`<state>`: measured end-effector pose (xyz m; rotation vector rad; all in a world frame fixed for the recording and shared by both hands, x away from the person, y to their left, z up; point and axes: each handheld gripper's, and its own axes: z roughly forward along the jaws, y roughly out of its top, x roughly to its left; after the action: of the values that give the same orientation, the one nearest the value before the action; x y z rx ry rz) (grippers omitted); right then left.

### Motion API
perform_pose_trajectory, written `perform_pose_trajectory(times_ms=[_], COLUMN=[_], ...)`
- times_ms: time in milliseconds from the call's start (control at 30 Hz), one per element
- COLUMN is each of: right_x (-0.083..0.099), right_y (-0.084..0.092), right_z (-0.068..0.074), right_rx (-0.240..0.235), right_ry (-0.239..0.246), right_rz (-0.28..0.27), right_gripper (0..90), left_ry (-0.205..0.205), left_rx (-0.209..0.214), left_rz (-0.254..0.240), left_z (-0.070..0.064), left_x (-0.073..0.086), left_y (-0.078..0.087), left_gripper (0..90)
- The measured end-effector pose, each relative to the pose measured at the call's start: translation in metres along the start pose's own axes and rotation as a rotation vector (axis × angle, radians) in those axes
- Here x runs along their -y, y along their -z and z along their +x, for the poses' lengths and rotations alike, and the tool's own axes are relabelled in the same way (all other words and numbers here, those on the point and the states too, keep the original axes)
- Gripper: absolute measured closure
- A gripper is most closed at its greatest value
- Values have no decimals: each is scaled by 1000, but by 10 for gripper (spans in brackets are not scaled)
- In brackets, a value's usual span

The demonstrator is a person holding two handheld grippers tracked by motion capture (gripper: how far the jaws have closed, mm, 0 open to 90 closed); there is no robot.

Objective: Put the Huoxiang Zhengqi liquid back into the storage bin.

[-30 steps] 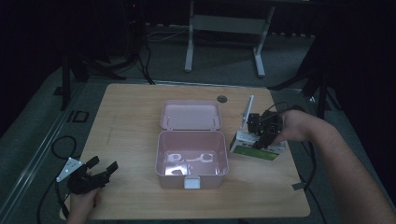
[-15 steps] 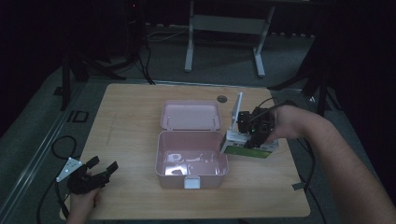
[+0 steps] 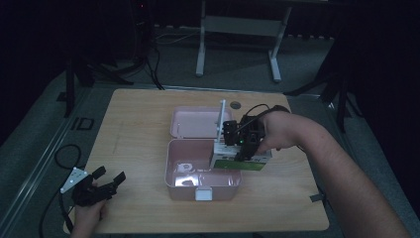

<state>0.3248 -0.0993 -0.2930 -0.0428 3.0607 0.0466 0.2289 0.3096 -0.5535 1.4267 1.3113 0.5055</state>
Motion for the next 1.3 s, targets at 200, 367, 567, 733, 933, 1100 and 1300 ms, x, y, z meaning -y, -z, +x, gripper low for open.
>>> perform_pose_trajectory(times_ms=[200,367,567,733,933,1100,1300], right_x=[-19,-29,-37,-45,-51,-53,-56], right_y=[-5,-11,-18,-23,-30,-36,-43], right_z=[3,5,7,9,9,9,10], right_rx=[5,-2,-11,-19,-18,-14,-23], right_ry=[34,44,56,66,70,75,80], right_rz=[-6,-6,-6,-2,11,18,27], right_gripper=[621,621,621,621,621,621,621], left_ry=[5,0,0,1,1,5,6], left_rx=[6,7,7,9,10,11,14], left_rz=[-7,-3,-3,-5,-5,-10,-13], left_z=[0,0,0,0,0,0,0], left_x=[0,0,0,0,0,-1,-1], left_y=[1,0,0,0,0,1,1], left_gripper=[67,67,67,68,67,68,68])
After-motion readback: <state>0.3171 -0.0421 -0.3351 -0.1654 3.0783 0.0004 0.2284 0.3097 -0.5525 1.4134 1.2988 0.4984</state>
